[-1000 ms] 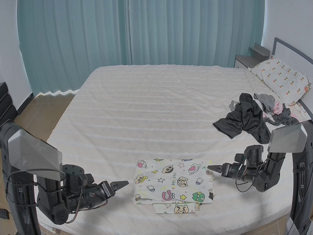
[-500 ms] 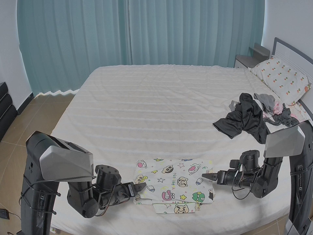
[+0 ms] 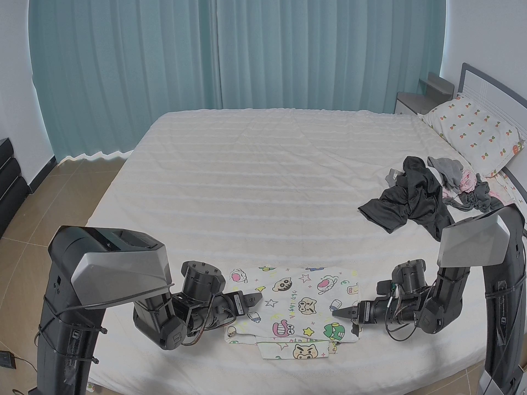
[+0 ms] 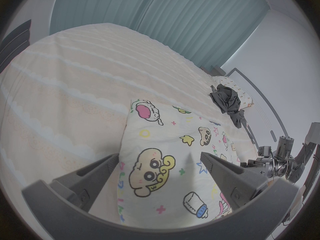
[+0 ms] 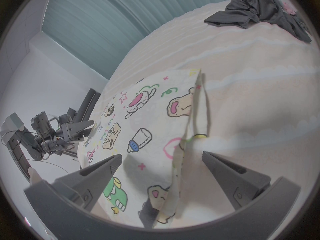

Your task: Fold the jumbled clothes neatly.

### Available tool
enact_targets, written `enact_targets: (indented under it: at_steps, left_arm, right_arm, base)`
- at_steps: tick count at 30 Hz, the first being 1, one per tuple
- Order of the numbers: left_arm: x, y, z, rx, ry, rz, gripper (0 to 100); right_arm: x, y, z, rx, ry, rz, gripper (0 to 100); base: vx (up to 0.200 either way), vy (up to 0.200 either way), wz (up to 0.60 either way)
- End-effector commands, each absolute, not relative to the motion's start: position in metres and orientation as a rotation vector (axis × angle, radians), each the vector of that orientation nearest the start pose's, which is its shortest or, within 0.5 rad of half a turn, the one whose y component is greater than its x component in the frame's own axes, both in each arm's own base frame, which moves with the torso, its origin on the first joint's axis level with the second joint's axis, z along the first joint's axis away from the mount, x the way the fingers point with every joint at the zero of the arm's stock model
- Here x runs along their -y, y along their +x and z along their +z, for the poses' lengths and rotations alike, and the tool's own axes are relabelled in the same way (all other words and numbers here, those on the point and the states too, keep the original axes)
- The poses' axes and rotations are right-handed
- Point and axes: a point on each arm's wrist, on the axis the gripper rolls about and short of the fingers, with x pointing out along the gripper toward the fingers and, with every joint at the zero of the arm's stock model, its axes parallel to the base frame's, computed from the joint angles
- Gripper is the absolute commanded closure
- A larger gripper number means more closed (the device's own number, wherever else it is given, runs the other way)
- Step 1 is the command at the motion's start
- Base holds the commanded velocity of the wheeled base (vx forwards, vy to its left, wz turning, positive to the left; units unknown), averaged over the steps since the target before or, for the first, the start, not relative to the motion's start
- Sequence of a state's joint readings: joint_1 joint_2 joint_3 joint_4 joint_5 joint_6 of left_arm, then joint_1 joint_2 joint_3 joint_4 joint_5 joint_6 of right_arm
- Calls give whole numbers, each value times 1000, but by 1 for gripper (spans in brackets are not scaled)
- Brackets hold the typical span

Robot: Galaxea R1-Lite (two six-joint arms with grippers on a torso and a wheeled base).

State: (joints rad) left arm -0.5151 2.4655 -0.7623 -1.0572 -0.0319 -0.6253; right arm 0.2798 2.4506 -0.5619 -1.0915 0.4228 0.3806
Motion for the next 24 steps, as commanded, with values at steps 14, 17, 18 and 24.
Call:
enact_targets:
  at_steps: [14, 17, 18, 24]
  left_arm:
    - [187, 320, -56, -804, -419, -312, 100]
    - [189, 318, -56, -803, -419, -319, 100]
    - [190, 316, -56, -807, -417, -322, 100]
    - [195, 308, -52, -813, -412, -340, 100]
  right_arm:
    - [-131, 319, -70, -894, 365, 533, 100]
    - [-132, 318, -69, -898, 364, 537, 100]
    - [-132, 317, -69, -899, 365, 536, 100]
    - [-132, 317, -65, -889, 413, 529, 100]
  base:
    - [0, 0, 0]
    - [0, 0, 0]
    - [0, 0, 0]
    - [0, 0, 0]
